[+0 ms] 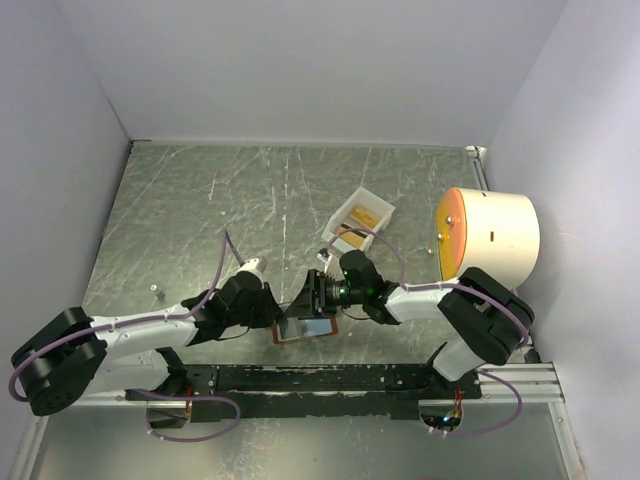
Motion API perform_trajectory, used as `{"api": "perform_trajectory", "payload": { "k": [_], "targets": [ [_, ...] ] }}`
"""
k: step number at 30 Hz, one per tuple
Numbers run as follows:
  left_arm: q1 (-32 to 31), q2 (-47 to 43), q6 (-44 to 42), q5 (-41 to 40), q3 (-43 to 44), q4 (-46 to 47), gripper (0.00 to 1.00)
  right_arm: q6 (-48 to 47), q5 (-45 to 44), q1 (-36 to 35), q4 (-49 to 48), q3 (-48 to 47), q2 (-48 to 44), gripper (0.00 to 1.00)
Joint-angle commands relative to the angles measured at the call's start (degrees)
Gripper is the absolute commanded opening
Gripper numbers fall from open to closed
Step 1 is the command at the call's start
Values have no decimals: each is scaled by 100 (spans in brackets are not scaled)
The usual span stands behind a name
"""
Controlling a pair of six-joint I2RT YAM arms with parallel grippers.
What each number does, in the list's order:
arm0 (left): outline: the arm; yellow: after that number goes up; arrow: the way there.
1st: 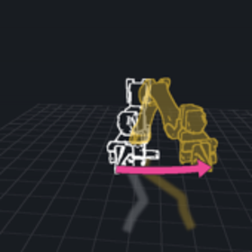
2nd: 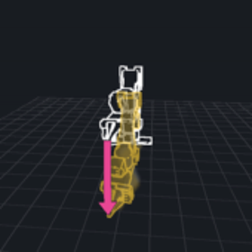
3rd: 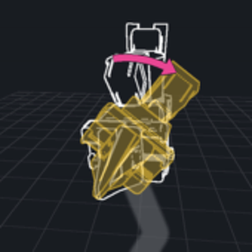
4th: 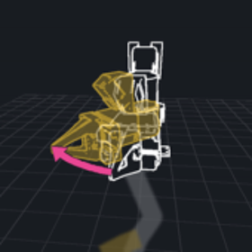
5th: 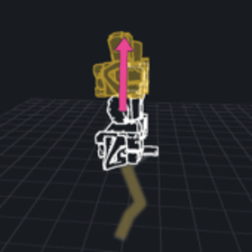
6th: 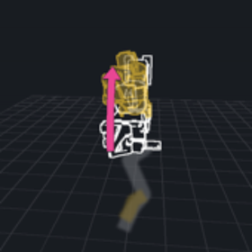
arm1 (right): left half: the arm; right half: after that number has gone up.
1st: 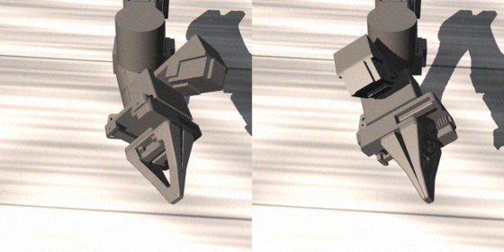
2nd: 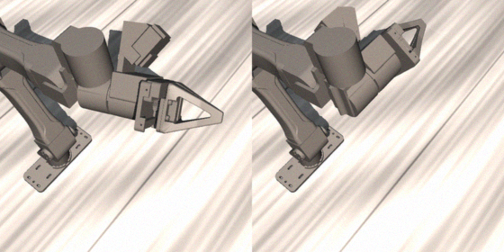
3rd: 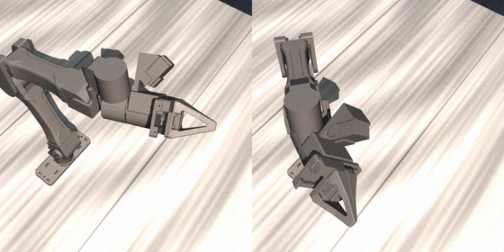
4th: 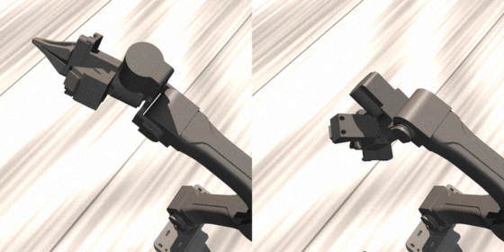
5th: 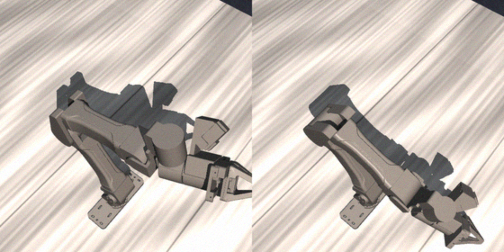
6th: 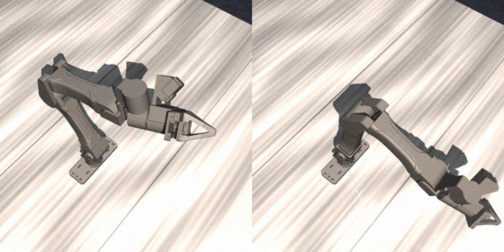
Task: Put the credit cards into the card holder
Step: Turn over the card slot in the card holder.
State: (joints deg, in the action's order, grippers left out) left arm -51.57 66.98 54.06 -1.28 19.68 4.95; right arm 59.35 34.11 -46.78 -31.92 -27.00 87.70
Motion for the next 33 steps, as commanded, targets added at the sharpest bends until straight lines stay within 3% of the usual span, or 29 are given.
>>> {"api": "perform_trajectory", "payload": {
  "k": [1, 11, 20, 28, 31, 33],
  "targets": [
    [-14, -261, 142, -135, -69, 70, 21, 108, 145, -51, -372, -168, 114, 59],
    [-11, -88, 212, -124, 36, -218, 20, 44, 138, -86, -294, -306, 152, 59],
    [-19, 416, 279, 629, 46, 760, 17, 54, 8, -88, -250, -197, 18, 59],
    [-18, 279, 457, 876, -194, 1436, 19, 13, -62, -87, -221, -133, -69, 59],
    [-13, 127, 493, 691, -230, 1119, 19, -13, -64, -87, -203, -149, -61, 59],
    [-15, -57, 510, 277, -102, 334, 18, -70, -107, -91, -97, -178, -60, 59]
  ]
}}
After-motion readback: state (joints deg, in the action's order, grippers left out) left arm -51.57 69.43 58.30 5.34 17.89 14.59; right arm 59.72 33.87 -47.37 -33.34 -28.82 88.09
